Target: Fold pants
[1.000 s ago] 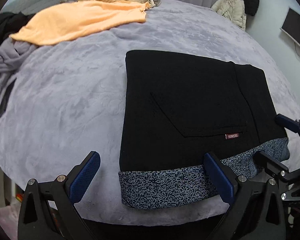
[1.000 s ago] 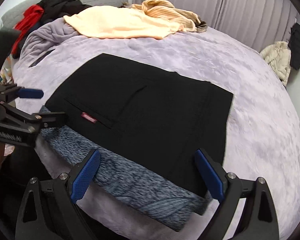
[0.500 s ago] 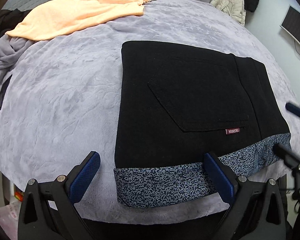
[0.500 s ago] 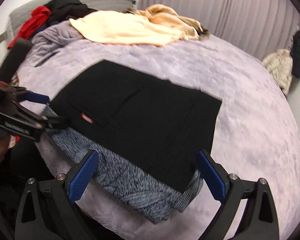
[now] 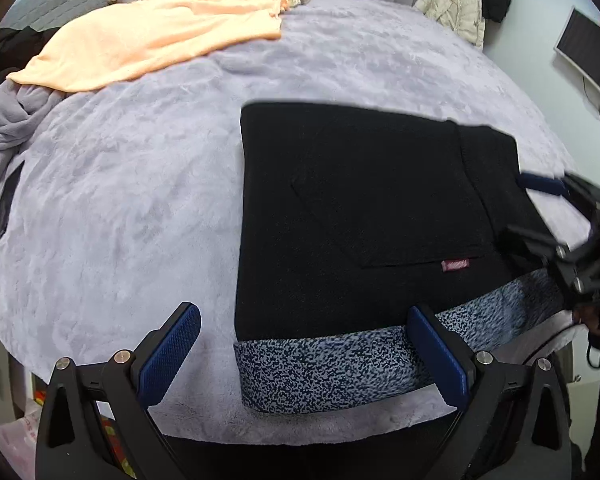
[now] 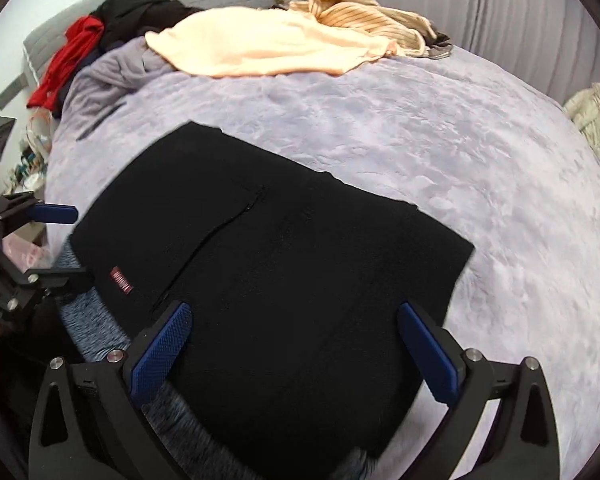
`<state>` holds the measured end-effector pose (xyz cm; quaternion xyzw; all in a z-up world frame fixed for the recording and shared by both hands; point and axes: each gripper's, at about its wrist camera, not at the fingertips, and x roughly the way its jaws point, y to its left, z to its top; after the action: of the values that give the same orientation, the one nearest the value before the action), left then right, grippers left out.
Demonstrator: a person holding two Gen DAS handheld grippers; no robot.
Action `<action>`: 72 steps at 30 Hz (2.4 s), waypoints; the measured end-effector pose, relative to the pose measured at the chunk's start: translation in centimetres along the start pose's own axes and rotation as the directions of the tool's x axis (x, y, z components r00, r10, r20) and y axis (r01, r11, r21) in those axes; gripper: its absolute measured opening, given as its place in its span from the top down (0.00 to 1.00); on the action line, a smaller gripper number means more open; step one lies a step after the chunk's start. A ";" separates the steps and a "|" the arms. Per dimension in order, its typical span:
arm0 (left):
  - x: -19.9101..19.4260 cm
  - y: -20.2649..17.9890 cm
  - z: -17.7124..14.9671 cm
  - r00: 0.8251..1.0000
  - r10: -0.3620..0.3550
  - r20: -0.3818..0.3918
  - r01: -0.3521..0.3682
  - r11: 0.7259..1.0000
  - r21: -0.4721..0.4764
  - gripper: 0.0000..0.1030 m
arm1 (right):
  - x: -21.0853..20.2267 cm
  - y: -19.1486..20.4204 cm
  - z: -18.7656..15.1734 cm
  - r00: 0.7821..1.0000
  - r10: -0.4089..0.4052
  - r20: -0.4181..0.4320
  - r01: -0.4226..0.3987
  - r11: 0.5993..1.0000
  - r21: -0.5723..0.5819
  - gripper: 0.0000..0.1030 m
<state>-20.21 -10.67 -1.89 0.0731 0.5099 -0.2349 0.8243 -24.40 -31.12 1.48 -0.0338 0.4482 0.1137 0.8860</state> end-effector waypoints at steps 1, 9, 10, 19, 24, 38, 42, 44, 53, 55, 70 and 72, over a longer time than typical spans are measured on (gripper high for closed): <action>-0.9 0.7 0.1 1.000 -0.008 0.020 0.008 1.000 0.002 0.00 | -0.9 0.4 -0.5 1.000 0.005 0.015 -0.005 1.000 -0.001 0.01; -0.2 -3.6 1.2 0.998 -0.061 0.013 0.058 0.981 0.185 0.00 | -5.2 4.3 -5.1 0.989 0.131 0.061 -0.116 0.972 -0.205 0.01; 0.9 -3.9 1.1 0.999 -0.048 -0.013 0.049 0.980 0.194 0.00 | -4.6 4.5 -5.5 0.993 0.117 0.033 -0.108 0.972 -0.208 0.01; 0.1 -2.9 1.5 0.999 -0.044 -0.003 0.044 0.983 0.177 0.00 | -5.6 1.4 -5.9 0.986 0.138 0.092 -0.132 0.989 -0.066 0.00; -0.1 1.7 3.9 0.997 -0.075 -0.008 0.075 0.996 0.051 0.00 | -6.9 -3.8 -6.5 0.990 0.076 0.116 -0.091 0.987 0.134 0.00; 1.8 1.5 5.2 0.991 -0.108 -0.073 0.111 0.993 0.044 0.00 | -3.4 -7.2 -6.2 0.986 0.151 0.070 -0.166 0.928 0.332 0.00; 3.0 1.0 5.9 0.987 -0.133 -0.087 0.137 0.989 0.051 0.00 | -2.5 -7.0 -6.0 0.982 0.178 0.060 -0.188 0.917 0.351 0.00; 3.5 1.2 6.0 0.984 -0.150 -0.095 0.154 0.987 0.039 0.00 | -2.1 -6.9 -5.9 0.982 0.183 0.048 -0.188 0.916 0.354 0.00; 4.7 1.7 6.1 0.969 -0.222 -0.113 0.222 0.975 -0.012 0.00 | -0.6 -6.9 -5.4 0.968 0.249 0.033 -0.242 0.890 0.387 0.00; 5.3 1.9 6.0 0.957 -0.265 -0.119 0.263 0.964 -0.036 0.00 | 0.1 -6.8 -5.2 0.958 0.286 0.031 -0.274 0.873 0.402 0.00; 7.4 2.5 5.7 0.896 -0.429 -0.114 0.424 0.903 -0.072 0.07 | 4.5 -5.4 -3.9 0.927 0.373 0.042 -0.349 0.816 0.462 0.02; 6.2 1.8 5.8 0.906 -0.410 -0.102 0.408 0.912 -0.040 0.16 | 4.0 -5.0 -3.6 0.936 0.347 0.057 -0.336 0.833 0.440 0.12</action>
<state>-12.38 -13.15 -4.79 -0.0300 0.5600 -0.3934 0.7285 -23.79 -35.84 -4.04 0.2477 0.4723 0.1645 0.8297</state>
